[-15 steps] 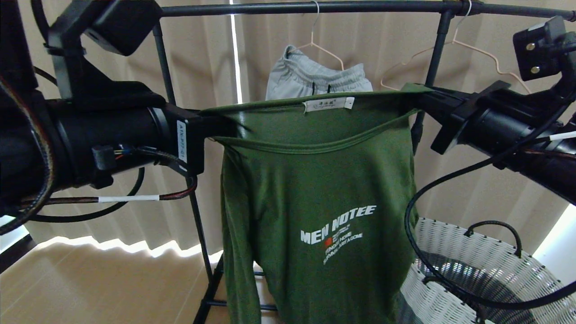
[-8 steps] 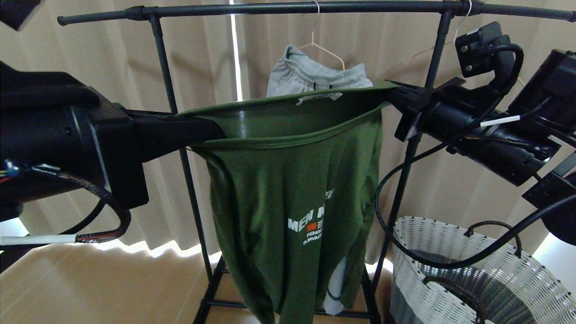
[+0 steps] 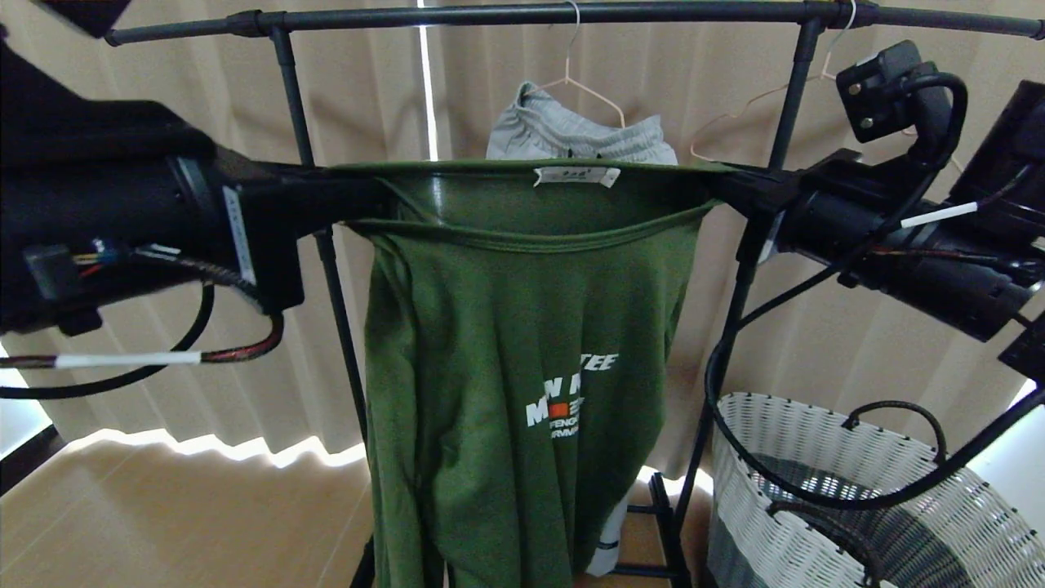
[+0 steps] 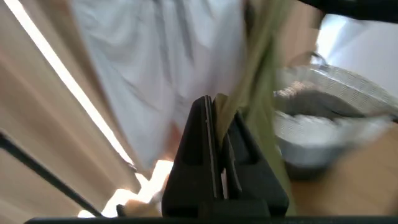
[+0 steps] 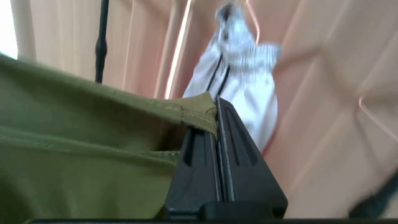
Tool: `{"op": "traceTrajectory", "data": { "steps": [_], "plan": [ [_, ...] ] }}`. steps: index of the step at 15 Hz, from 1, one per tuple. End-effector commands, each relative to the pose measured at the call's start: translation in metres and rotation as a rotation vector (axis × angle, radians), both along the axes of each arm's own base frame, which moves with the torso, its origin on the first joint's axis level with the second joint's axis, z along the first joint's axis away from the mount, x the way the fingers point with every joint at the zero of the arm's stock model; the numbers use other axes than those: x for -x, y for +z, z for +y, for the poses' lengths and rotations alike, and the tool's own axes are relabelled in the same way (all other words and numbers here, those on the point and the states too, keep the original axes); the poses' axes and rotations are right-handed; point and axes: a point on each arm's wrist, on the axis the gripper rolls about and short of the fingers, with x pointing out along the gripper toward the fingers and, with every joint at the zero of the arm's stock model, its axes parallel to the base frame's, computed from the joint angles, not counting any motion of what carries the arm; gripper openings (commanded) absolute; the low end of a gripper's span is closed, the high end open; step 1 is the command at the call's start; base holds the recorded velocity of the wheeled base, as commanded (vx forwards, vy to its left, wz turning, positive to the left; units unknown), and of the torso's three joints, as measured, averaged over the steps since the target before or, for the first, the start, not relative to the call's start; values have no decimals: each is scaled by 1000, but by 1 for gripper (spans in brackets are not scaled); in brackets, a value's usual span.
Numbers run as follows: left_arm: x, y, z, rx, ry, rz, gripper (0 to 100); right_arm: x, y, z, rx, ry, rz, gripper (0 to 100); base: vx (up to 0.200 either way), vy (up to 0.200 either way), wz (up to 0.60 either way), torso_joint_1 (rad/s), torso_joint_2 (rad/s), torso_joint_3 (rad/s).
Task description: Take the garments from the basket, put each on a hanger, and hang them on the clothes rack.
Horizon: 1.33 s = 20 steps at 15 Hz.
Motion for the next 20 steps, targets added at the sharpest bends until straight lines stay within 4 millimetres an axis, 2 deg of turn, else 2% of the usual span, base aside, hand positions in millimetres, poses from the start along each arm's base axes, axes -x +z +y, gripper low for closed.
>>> {"op": "traceTrajectory", "data": {
  "steps": [1, 2, 4, 8, 11, 13, 15, 17, 20],
  "plan": [
    [-33, -9, -17, -13, 64, -3, 0, 37, 28, -16, -15, 3, -37, 0, 0, 0, 0, 0, 0, 0],
    [-41, -13, -23, -6, 81, -12, 0, 47, 32, -21, -11, 3, -24, 0, 0, 0, 0, 0, 0, 0],
    [-45, -17, -26, -11, 80, -1, 0, 54, 29, -24, -5, 5, -10, 0, 0, 0, 0, 0, 0, 0],
    [-43, -16, -27, -6, 72, -4, 0, 52, 26, -23, -2, 5, -1, 0, 0, 0, 0, 0, 0, 0],
    [-53, -18, -32, 1, 79, -7, 0, 64, 28, -28, -8, 6, -15, 0, 0, 0, 0, 0, 0, 0],
    [-74, -17, -37, 26, 103, -9, 0, 84, 30, -37, -18, 18, -32, 0, 0, 0, 0, 0, 0, 0],
    [-93, -14, -46, 36, 114, -21, 0, 93, 25, -40, -15, 27, -23, 0, 0, 0, 0, 0, 0, 0],
    [-115, -12, -60, 53, 118, -23, 0, 103, 21, -42, -5, 124, -29, 0, 0, 0, 0, 0, 0, 0],
    [-127, -16, -64, 52, 127, -13, 0, 110, 18, -43, 4, 208, -31, 0, 0, 0, 0, 0, 0, 0]
  ]
}}
